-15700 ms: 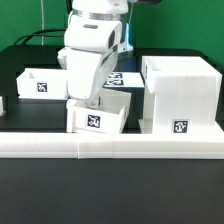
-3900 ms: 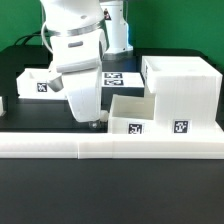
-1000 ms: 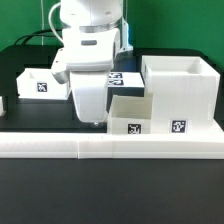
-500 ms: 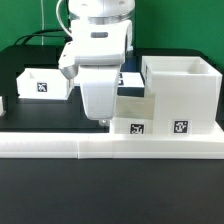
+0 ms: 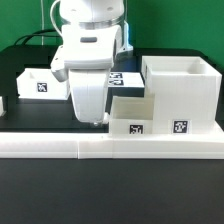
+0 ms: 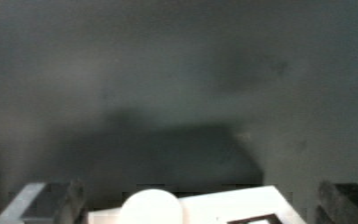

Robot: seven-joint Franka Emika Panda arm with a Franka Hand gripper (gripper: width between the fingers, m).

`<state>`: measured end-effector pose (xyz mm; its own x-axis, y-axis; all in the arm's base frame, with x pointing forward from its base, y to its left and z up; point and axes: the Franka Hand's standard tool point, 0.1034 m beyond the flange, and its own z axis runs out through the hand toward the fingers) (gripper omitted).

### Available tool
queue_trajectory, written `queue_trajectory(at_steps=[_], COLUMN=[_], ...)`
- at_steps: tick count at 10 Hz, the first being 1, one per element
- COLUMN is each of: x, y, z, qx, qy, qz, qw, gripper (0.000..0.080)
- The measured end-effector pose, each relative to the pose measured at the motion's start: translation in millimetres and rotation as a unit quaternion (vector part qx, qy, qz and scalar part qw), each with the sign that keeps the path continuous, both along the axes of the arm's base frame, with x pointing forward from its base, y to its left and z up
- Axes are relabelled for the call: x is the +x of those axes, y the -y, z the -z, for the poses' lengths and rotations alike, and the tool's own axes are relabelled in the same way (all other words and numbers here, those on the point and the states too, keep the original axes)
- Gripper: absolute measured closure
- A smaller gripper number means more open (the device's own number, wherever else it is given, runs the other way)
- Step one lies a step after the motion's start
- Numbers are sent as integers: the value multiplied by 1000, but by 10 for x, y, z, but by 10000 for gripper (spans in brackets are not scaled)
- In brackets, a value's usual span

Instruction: Assemble drawer

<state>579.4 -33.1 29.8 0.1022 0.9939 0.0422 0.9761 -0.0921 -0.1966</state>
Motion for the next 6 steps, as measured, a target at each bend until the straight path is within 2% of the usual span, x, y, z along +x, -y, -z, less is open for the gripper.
queue_trajectory(at_steps=[2,3,6], x=[3,54,89], y=[-14,-87,-164], z=[-4,-50,-67], qx=[1,10,-13], qy=[-2,-13,-18], qz=[-6,-37,5], qw=[1000,999,1000], gripper=[150,150,150])
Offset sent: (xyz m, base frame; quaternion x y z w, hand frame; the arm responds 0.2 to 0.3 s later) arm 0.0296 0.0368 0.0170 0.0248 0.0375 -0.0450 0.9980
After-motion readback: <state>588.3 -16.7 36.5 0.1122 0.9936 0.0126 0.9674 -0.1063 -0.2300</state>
